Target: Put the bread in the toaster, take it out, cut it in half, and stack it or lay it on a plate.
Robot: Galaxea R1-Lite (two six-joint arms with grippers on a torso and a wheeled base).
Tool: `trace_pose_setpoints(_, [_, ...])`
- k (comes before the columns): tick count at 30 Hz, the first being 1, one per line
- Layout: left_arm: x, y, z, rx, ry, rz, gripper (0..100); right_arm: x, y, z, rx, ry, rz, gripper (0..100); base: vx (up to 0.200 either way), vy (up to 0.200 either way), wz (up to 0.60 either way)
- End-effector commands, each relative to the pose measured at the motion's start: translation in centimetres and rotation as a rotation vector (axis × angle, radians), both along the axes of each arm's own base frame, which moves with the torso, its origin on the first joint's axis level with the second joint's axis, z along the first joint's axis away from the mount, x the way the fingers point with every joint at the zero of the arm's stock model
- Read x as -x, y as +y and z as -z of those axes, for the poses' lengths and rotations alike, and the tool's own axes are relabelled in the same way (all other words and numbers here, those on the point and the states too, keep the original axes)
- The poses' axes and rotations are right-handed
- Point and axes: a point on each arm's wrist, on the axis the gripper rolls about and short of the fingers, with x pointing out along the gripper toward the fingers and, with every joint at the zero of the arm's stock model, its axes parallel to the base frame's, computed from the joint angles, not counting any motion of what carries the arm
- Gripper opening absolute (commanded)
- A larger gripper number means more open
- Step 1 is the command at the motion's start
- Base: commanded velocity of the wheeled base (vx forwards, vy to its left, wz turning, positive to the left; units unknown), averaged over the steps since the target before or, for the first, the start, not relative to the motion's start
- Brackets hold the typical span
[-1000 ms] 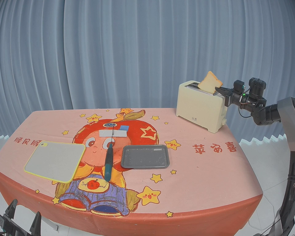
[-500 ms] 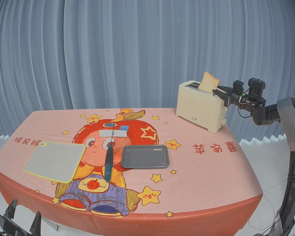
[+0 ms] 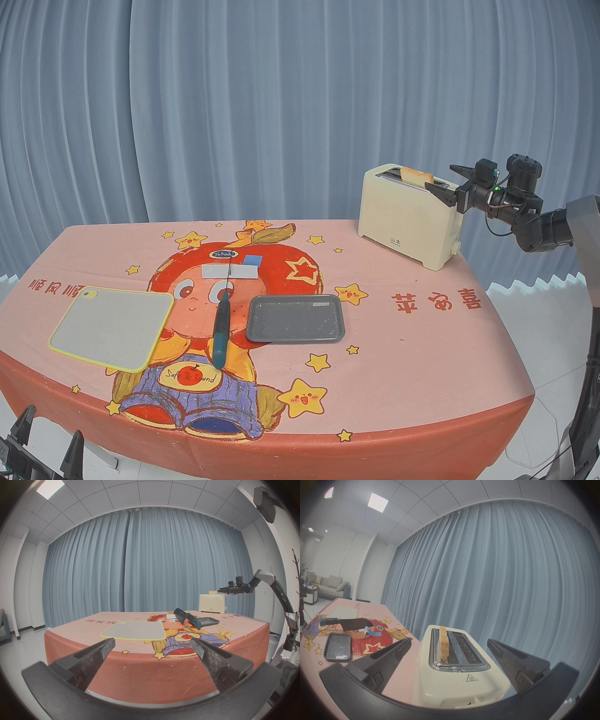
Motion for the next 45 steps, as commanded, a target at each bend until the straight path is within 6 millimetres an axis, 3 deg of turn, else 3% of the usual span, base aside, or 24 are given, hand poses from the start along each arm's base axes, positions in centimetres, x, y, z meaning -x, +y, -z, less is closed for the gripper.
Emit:
trace_pose_setpoints(1, [-0.1, 0.0, 0.2, 0.000, 0.010, 0.000, 100, 0.5, -0.1, -1.1, -0.002, -0.021, 0.007, 100, 0.000, 0.000, 0.00])
trace_pose_setpoints(4, [-0.1, 0.0, 0.2, 0.000, 0.010, 0.000, 100, 1.4, -0.1, -2.0, -0.002, -0.032, 0.009, 100, 0.000, 0.000, 0.00])
trace_pose_setpoints(17, [-0.1, 0.0, 0.2, 0.000, 0.010, 0.000, 100, 8.3, -0.1, -4.9, -0.078, 0.063, 0.062, 100, 0.000, 0.000, 0.00])
trace_pose_setpoints(25, [-0.1, 0.0, 0.2, 0.000, 0.010, 0.000, 100, 12.3, 0.1, -4.5, -0.133, 0.147, 0.062, 100, 0.000, 0.000, 0.00])
trace_pose_setpoints(26, [-0.1, 0.0, 0.2, 0.000, 0.010, 0.000, 100, 12.6, 0.1, -4.4, -0.134, 0.154, 0.064, 0, 0.000, 0.000, 0.00])
trace_pose_setpoints(36, [-0.1, 0.0, 0.2, 0.000, 0.010, 0.000, 100, 15.9, 1.2, -3.0, -0.291, 0.333, 0.041, 0, 0.000, 0.000, 0.00])
trace_pose_setpoints(45, [-0.1, 0.0, 0.2, 0.000, 0.010, 0.000, 100, 15.3, 1.0, -1.6, -0.349, 0.415, 0.059, 0, 0.000, 0.000, 0.00])
